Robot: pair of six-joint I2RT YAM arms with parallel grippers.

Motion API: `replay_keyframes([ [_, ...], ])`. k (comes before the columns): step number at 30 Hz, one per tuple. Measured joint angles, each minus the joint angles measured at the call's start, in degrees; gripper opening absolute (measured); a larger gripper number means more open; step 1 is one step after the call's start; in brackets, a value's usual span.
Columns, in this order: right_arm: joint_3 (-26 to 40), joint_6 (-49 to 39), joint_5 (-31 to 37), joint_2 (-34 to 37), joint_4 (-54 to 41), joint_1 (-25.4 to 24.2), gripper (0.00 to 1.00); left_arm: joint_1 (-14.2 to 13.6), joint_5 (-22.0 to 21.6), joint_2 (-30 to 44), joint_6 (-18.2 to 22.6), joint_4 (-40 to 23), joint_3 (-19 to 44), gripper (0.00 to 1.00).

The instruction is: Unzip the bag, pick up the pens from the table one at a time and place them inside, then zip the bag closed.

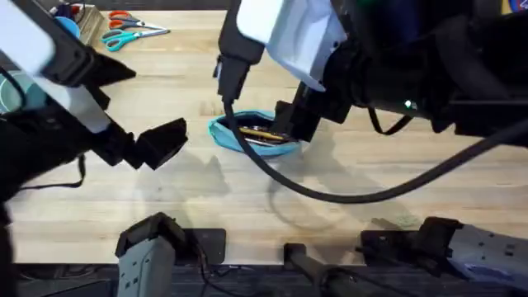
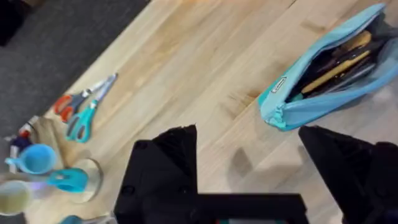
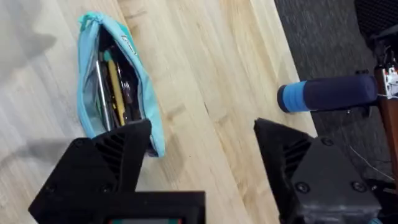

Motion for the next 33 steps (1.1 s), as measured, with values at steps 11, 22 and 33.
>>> replay_keyframes([
  [11,0.00,-0.18,0.00,-0.02,0.00,0.00,0.996,4.50,2.40,3.78,0.27,6.34,-5.63,0.994],
  [22,0.00,-0.18,-0.01,-0.02,0.00,0.00,0.997,5.41,14.05,18.22,7.96,6.64,-5.63,0.992],
  [33,0.00,-0.18,0.02,-0.01,0.00,-2.00,0.998,7.08,20.85,32.41,22.65,-2.15,-5.63,0.991],
])
